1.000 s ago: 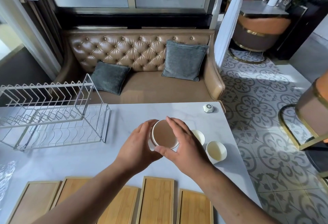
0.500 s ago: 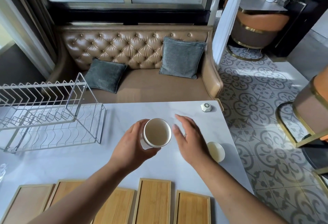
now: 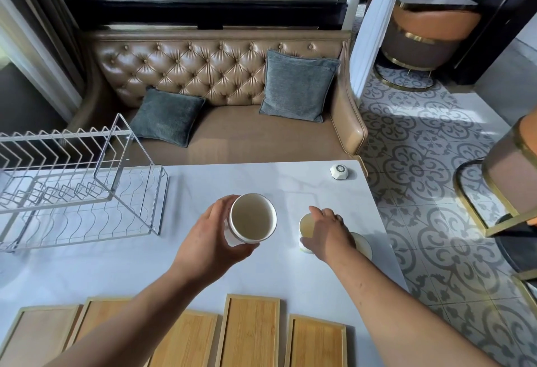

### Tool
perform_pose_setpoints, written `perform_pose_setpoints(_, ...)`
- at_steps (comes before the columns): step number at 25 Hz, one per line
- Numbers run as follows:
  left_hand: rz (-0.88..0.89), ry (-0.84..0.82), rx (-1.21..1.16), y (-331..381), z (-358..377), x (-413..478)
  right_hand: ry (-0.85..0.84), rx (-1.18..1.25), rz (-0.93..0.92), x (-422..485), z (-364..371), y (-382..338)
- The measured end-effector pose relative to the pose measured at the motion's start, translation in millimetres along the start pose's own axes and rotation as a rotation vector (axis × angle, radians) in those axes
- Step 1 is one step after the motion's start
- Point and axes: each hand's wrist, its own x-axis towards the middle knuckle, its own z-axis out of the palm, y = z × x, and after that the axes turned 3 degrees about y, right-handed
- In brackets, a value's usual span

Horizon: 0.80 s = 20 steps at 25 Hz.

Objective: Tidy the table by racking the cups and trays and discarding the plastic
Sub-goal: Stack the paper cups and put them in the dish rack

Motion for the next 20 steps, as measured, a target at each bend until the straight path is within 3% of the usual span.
perform_pose_setpoints(12,-0.041,0.025,0.048,-2,-24,-13,0.575,0.758,-0.353,-87,-106,-32)
perform_pose_setpoints(16,-0.065,0.034,0.062,2,-31,-18,0.578,0.905,-0.472,-113,-126,-34)
perform_pose_setpoints(20,-0.070,0.055,0.049,14,-37,-20,0.560,0.862,-0.575,-131,-130,-37)
